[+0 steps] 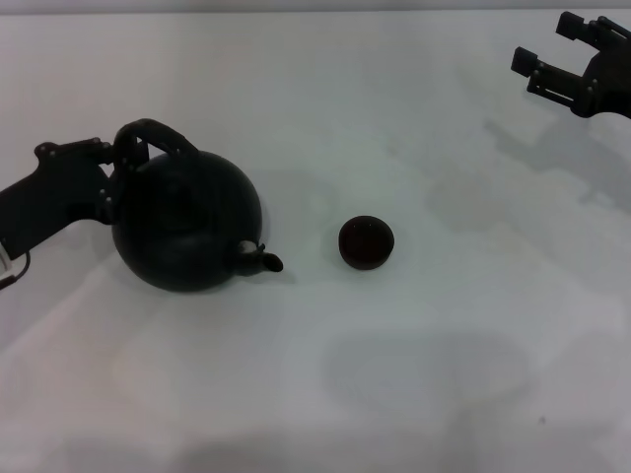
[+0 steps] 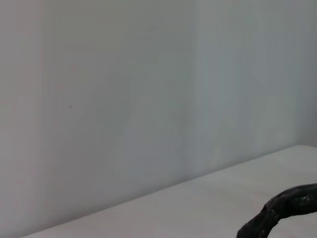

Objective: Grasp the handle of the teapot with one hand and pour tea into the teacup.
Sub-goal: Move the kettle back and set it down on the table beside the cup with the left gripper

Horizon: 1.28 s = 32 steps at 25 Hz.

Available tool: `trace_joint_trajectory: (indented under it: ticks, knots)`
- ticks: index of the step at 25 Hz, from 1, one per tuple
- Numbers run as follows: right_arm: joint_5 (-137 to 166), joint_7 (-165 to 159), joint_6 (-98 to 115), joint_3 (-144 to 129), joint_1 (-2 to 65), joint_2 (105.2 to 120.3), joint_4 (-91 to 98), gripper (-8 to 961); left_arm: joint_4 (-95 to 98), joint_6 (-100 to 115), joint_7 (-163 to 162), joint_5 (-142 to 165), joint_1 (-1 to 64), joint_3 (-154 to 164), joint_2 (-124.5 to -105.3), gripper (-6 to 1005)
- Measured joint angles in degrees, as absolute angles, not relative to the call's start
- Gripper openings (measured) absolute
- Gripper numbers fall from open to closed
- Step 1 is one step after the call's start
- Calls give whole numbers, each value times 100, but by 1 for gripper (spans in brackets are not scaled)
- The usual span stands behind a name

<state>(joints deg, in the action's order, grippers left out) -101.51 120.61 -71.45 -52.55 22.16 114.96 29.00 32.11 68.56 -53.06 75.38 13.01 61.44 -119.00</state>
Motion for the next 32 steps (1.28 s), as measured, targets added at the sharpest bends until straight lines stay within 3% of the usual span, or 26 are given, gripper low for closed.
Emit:
trace_joint_trajectory:
  ticks: [14,26,32]
  knots:
    - [-10151,12052,-7128,-5265,2221,11496,2900,843,3168,6751,-5280,7545,1286,6153,-11896,147]
    - [-10151,12049,-7128,-5265,2224,11496,2846,843,3208,6780,-5271,7499,1277,6151,-11898,323]
    - [-10152,12049,-7128,-5264,2224,11496,2839,843,3227,6902,-5268,7480,1244,6182,-11888,522]
